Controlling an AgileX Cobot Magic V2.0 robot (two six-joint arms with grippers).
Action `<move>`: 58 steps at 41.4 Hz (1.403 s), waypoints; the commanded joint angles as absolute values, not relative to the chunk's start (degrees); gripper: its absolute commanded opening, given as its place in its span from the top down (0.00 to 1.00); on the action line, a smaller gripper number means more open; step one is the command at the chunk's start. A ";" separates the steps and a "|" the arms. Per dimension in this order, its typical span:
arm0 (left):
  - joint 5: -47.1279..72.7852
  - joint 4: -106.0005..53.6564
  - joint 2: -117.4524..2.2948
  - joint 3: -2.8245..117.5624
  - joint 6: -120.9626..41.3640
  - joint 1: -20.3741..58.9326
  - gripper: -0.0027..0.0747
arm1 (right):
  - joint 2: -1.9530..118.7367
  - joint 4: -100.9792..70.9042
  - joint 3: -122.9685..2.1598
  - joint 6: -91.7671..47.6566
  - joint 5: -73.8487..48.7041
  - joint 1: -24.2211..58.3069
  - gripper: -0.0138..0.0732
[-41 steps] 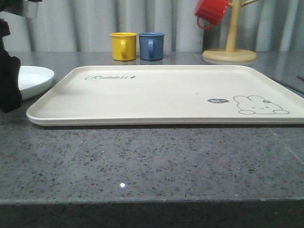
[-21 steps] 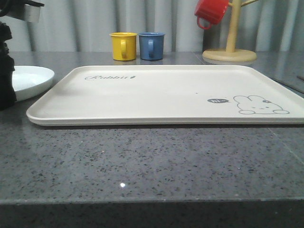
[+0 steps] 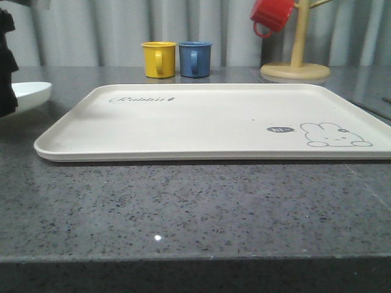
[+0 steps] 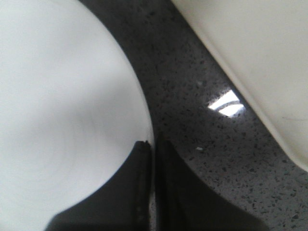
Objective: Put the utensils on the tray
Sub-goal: 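Lift the white plate and lower it onto the cream tray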
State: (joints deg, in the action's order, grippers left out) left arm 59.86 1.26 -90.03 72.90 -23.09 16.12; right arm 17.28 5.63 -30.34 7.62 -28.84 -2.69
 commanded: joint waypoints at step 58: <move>61.64 6.67 -100.20 90.51 -20.36 47.73 0.98 | 18.21 6.59 -32.31 7.09 -24.62 -2.68 0.10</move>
